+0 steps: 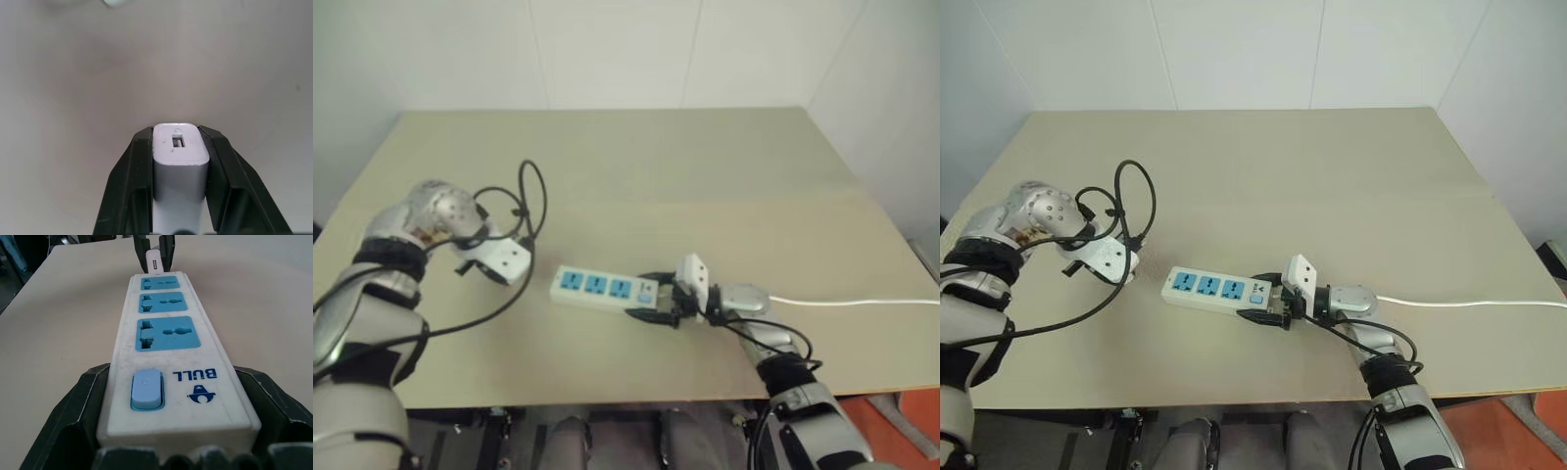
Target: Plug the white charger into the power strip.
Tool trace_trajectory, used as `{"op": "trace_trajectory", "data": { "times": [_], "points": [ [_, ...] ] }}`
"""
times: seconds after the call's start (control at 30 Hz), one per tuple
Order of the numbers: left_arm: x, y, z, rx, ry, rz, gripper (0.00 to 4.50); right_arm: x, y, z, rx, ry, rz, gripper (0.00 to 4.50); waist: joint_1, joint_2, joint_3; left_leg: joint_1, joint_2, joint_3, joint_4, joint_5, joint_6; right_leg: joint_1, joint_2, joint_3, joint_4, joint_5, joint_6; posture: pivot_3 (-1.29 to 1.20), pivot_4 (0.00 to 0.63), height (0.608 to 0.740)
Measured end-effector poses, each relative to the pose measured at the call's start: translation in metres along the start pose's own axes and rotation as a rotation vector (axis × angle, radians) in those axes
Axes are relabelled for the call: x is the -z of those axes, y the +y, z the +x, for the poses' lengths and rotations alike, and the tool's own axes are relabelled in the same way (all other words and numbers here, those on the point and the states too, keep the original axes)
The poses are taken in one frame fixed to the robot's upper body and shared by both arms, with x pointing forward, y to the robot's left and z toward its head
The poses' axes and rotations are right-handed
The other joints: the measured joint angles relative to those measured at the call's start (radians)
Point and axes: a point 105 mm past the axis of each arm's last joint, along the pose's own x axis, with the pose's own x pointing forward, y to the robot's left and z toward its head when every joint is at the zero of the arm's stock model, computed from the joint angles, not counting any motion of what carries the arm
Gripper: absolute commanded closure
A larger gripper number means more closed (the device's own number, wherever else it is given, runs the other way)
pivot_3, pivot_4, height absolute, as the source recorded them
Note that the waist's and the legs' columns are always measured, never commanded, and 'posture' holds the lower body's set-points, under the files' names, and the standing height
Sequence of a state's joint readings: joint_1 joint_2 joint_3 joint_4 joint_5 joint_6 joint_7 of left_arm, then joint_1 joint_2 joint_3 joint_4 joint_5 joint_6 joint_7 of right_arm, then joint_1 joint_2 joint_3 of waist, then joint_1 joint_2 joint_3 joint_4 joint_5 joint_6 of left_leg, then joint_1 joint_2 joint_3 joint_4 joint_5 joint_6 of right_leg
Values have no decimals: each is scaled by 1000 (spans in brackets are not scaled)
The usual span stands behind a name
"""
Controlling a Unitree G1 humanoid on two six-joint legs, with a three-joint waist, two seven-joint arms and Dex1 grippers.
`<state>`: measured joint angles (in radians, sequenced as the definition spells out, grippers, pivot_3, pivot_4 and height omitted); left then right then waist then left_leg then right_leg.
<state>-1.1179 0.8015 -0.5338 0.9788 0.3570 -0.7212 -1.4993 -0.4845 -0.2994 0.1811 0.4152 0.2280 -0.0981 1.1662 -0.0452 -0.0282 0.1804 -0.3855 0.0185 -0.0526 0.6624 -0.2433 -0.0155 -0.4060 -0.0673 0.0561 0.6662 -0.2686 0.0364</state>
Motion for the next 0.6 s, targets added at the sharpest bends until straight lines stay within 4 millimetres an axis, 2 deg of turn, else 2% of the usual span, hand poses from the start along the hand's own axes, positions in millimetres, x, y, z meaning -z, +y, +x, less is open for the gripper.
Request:
{"op": "trace_trajectory", "data": {
  "times": [0.13,0.33,0.43,0.6],
  "points": [
    [-31,28,-15,-141,-204,-36,3476,0,0,0,-2,0,0,1081,-1,0,0,-1,0,0,0,0,0,0,0,0,-1,0,0,0,150,740],
    [-100,63,-43,-353,-786,-161,3476,1,1,1,-15,2,0,1081,-4,0,0,-1,0,-1,3,0,0,0,0,0,0,0,0,0,150,740],
    [-120,66,-49,-383,-986,-242,3476,0,2,4,-28,-4,-1,1081,-13,0,0,-1,1,-1,4,0,0,0,0,0,1,0,0,0,150,740],
    [-137,53,-39,-354,-1093,-323,3476,1,7,4,-93,-1,-7,1081,-24,0,0,0,0,-1,4,0,0,0,0,1,1,0,0,0,150,740]
  ]
}}
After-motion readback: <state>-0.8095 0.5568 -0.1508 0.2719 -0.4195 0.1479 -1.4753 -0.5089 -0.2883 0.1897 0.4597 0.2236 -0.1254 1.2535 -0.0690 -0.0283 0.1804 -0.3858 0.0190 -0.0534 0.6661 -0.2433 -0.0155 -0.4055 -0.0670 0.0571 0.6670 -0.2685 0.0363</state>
